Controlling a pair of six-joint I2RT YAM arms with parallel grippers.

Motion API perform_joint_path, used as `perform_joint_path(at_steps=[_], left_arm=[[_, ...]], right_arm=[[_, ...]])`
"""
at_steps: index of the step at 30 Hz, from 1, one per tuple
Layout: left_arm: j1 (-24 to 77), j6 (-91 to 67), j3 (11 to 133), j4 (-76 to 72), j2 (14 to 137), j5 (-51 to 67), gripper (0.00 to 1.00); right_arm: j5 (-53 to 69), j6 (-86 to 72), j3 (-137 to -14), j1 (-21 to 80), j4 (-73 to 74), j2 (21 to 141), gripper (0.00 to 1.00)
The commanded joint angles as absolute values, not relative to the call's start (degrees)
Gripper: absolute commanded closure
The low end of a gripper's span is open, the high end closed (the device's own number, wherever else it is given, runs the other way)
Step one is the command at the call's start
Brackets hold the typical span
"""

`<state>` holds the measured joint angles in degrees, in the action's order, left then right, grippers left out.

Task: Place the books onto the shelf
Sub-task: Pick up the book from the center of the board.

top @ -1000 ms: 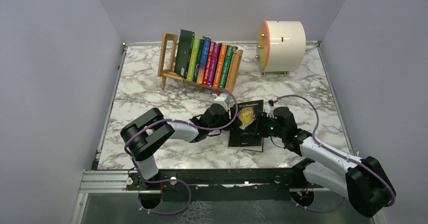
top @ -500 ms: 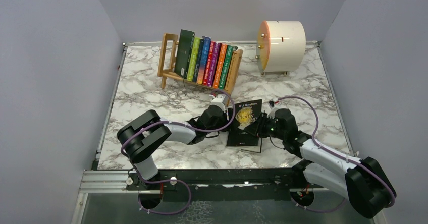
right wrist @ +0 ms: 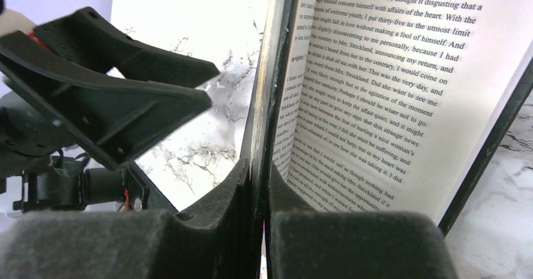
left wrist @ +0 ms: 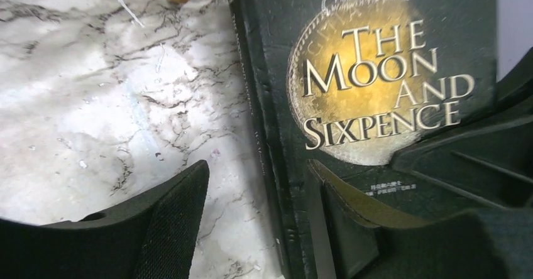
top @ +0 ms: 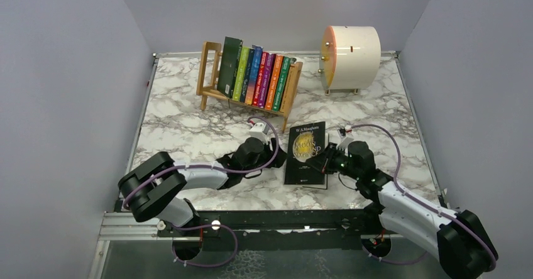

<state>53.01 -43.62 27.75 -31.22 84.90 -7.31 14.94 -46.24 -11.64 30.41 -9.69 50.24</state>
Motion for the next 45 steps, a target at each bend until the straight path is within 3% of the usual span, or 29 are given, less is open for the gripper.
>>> perform_joint_path(at_steps=[1, 7, 27, 36, 45], left_arm=[[53.26, -44.44, 25.91, -31.73, 78.42, -11.11, 0.48], [53.17, -43.92, 24.51, -32.12, 73.4, -9.73, 0.34], [51.76, -44.32, 10.48, -45.73, 59.92, -4.92, 0.27], [50.64, -44.75, 9.76, -53.12, 60.91, -2.09, 0.27], [47.51, -46.64, 11.08, -57.58, 64.94, 3.0, 0.27]], right_arm=[[16.49, -42.07, -7.6, 30.76, -17.75, 46.28, 0.99], [21.13, -40.18, -4.15, 30.76, -26.34, 45.27, 0.99], [31.35, -44.91, -2.8, 30.76, -50.89, 48.77, 0.99], [36.8, -48.85, -4.97, 30.76, -67.57, 60.39, 0.99], [45.66, -57.54, -10.59, 30.75, -92.83, 81.05, 0.99]])
